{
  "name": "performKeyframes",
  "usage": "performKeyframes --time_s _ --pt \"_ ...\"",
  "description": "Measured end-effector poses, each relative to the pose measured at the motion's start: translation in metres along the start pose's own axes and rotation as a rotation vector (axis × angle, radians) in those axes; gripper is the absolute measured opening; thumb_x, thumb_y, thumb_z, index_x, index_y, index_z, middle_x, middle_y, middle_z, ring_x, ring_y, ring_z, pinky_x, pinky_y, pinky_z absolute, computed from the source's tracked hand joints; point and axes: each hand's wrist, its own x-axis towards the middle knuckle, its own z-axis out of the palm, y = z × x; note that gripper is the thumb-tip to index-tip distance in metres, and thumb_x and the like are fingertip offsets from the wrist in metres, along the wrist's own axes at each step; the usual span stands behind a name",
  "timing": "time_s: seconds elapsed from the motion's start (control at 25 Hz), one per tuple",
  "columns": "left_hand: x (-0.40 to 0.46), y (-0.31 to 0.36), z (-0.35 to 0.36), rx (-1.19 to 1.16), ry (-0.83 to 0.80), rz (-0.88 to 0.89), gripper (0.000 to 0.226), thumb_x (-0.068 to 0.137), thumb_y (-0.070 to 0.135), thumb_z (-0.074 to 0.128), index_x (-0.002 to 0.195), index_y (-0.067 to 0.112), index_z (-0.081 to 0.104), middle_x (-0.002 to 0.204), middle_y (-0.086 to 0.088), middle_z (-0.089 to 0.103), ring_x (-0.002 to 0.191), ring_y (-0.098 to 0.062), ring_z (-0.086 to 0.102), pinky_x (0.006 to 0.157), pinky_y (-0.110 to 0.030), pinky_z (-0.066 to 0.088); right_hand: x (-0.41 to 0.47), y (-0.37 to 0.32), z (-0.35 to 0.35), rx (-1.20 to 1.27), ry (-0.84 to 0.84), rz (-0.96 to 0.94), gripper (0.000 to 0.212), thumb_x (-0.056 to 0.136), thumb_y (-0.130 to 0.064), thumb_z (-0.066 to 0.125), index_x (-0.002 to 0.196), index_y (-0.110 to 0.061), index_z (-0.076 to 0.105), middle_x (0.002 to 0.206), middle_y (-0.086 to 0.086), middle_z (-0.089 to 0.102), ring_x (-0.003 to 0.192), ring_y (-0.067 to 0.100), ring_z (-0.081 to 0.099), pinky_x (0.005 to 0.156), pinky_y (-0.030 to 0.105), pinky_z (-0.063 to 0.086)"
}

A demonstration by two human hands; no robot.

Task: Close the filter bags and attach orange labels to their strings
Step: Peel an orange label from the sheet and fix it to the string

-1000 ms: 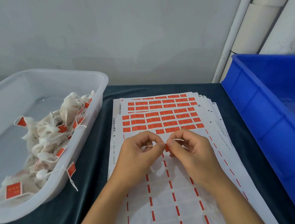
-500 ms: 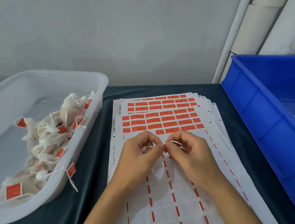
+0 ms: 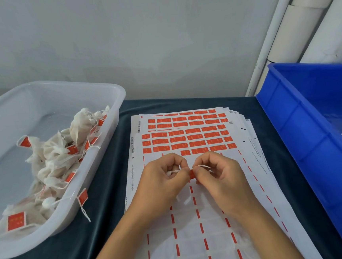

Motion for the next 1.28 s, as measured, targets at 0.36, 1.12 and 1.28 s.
performKeyframes --time_s 0.36,1.12,1.28 --pt "0.0 0.001 0.001 -0.073 -0.008 -0.042 0.011 0.094 0.027 0.075 0.085 0.033 0.073 0.064 0.006 0.063 0.055 -0.005 0.053 0.059 -0.009 0.047 -0.001 0.001 -0.002 0.019 0.055 0.038 0.022 0.1 -0.018 0.066 0.087 -0.035 0.072 0.086 -0.008 0.073 0.088 0.012 0.071 0.076 0.022 0.06" --pt "0.0 -0.001 0.0 -0.051 -0.049 0.015 0.015 0.097 0.021 0.07 0.085 0.031 0.072 0.076 0.008 0.069 0.062 -0.005 0.057 0.059 -0.013 0.048 0.0 0.004 0.003 -0.02 0.0 -0.038 0.013 0.094 -0.023 0.063 0.087 -0.033 0.066 0.082 -0.008 0.069 0.085 0.014 0.069 0.072 0.02 0.058" --pt "0.002 0.0 -0.01 0.011 -0.065 0.047 0.016 0.092 0.037 0.076 0.103 0.04 0.065 0.092 0.015 0.067 0.086 -0.004 0.065 0.075 -0.016 0.055 0.002 0.005 0.001 0.015 0.158 -0.011 0.004 0.091 -0.036 0.063 0.091 -0.034 0.067 0.09 -0.013 0.071 0.09 0.01 0.069 0.072 0.017 0.058"
